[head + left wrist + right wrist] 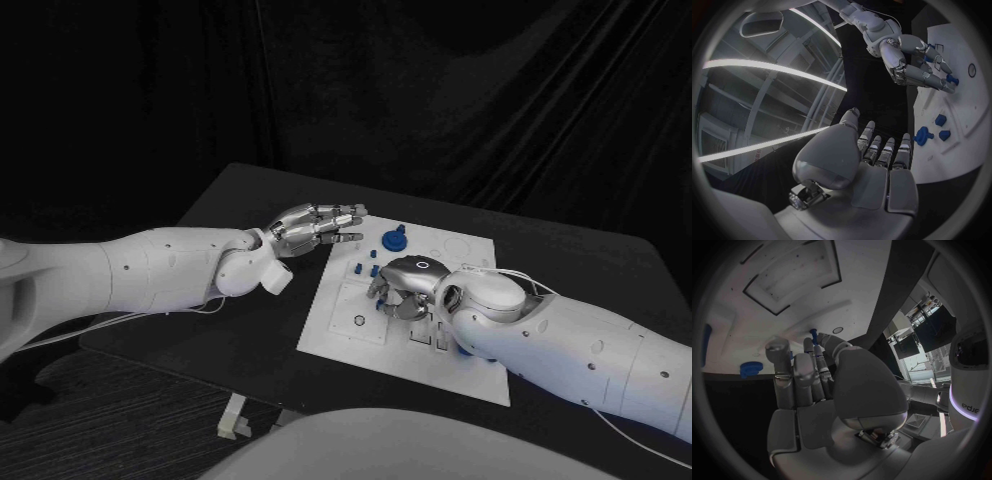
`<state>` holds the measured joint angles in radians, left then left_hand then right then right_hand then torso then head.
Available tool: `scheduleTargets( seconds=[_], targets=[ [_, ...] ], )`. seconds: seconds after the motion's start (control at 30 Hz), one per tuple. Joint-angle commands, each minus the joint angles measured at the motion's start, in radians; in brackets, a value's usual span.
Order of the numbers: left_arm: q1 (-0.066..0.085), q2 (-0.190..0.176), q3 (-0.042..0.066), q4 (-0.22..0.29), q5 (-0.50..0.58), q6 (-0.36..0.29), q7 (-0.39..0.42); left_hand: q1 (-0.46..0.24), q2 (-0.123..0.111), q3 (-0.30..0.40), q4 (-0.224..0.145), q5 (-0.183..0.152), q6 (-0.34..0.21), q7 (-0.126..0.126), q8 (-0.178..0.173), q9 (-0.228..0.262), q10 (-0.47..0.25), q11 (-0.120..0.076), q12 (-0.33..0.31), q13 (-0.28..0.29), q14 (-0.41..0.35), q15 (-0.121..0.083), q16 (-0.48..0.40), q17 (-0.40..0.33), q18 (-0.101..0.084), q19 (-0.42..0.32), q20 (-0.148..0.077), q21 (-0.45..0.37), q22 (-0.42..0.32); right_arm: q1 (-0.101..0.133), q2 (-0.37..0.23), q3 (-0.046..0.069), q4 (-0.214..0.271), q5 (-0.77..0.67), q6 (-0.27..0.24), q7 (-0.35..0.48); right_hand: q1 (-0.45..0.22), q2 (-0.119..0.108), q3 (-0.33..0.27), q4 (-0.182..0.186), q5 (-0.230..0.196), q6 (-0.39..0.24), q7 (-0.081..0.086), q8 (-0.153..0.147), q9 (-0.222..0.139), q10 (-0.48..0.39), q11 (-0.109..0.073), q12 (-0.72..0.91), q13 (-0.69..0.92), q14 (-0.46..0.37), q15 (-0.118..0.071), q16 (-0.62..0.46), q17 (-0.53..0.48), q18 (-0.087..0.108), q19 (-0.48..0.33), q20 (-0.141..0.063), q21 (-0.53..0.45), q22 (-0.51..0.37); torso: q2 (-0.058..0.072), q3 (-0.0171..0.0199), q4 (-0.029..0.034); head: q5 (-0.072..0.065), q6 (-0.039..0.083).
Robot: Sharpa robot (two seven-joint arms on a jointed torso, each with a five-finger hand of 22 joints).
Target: Assemble the parts on the task board
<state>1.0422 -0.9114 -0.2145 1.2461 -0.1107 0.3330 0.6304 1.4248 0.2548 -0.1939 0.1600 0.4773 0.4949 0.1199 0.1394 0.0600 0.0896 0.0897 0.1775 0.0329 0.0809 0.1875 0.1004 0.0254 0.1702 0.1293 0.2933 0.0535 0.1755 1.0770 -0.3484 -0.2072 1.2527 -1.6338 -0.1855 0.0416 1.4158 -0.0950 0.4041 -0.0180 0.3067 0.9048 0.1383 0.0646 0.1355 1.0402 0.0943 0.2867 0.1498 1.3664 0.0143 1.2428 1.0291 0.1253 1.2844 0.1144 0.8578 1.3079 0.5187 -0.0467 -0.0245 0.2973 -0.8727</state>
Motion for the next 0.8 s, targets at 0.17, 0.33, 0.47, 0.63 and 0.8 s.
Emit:
scheduleTargets(
  seconds=[0.17,0.33,0.47,0.63,0.8],
  targets=[
    [-0.002,0.003,0.001,-0.001,0.008,0.012,0.007,-0.001,0.008,0.001,0.002,0.000,0.005,0.001,0.007,0.000,0.000,0.006,0.005,0.001,0.004,0.006,0.005,0.002,-0.021,0.001,-0.001,0.000,-0.001,-0.002,-0.002,0.000,0.004,-0.006,0.019,-0.004,-0.005,-0.014,-0.011,0.003,-0.015,-0.015,-0.002,0.001,-0.004,-0.021,0.003,-0.003,-0.001,-0.013,0.003,-0.009,-0.007,0.008,-0.014,0.002,-0.014,0.082,0.000,-0.0003,-0.0003,0.000,0.000],
    [-0.002,0.003,0.001,-0.001,0.008,0.012,0.005,0.000,0.007,0.001,0.002,-0.001,0.004,0.002,0.006,0.000,0.000,0.006,0.005,0.001,0.003,0.006,0.005,0.001,-0.021,0.001,-0.001,0.000,-0.001,-0.002,-0.004,0.000,0.004,-0.006,0.026,-0.007,-0.009,-0.017,-0.013,0.006,-0.022,-0.018,-0.003,0.002,-0.005,-0.028,0.005,-0.003,-0.001,-0.018,0.005,-0.013,-0.013,0.010,-0.020,0.004,-0.025,0.080,0.000,0.0000,-0.0002,-0.001,0.000],
    [-0.003,0.003,0.001,-0.001,0.008,0.011,0.005,0.000,0.007,0.001,0.002,-0.001,0.004,0.002,0.006,0.000,0.000,0.006,0.005,0.001,0.003,0.006,0.005,0.001,-0.021,0.001,-0.001,0.000,-0.001,-0.002,-0.006,0.000,0.005,-0.006,0.032,-0.013,-0.012,-0.021,-0.016,0.008,-0.028,-0.020,-0.005,0.004,-0.006,-0.044,0.008,-0.005,-0.001,-0.028,0.007,-0.020,-0.024,0.013,-0.030,0.007,-0.044,0.075,0.000,0.0000,-0.0003,-0.002,0.000],
    [-0.003,0.005,0.001,-0.002,0.008,0.012,0.004,0.000,0.007,0.001,0.002,-0.001,0.004,0.002,0.006,0.000,0.000,0.006,0.005,0.001,0.003,0.006,0.005,0.001,-0.021,0.001,-0.001,0.000,-0.001,-0.002,-0.010,0.000,0.007,-0.006,0.034,-0.018,-0.014,-0.023,-0.020,0.010,-0.038,-0.023,-0.007,0.005,-0.008,-0.071,0.012,-0.005,0.001,-0.040,0.010,-0.026,-0.034,0.016,-0.043,0.010,-0.067,0.070,0.000,-0.0001,-0.0003,-0.004,0.000],
    [-0.003,0.005,0.001,-0.002,0.008,0.012,0.005,0.000,0.007,0.001,0.002,-0.001,0.004,0.002,0.006,0.000,0.000,0.006,0.005,0.001,0.003,0.006,0.005,0.001,-0.021,0.001,-0.001,0.000,-0.001,-0.002,-0.015,0.000,0.010,-0.006,0.022,-0.018,-0.010,-0.024,-0.033,0.010,-0.045,-0.046,-0.010,0.003,-0.014,-0.167,0.026,-0.007,0.005,-0.070,0.007,-0.040,-0.058,0.025,-0.073,0.010,-0.122,0.060,0.000,-0.0001,-0.0004,-0.004,0.000]
  ],
)
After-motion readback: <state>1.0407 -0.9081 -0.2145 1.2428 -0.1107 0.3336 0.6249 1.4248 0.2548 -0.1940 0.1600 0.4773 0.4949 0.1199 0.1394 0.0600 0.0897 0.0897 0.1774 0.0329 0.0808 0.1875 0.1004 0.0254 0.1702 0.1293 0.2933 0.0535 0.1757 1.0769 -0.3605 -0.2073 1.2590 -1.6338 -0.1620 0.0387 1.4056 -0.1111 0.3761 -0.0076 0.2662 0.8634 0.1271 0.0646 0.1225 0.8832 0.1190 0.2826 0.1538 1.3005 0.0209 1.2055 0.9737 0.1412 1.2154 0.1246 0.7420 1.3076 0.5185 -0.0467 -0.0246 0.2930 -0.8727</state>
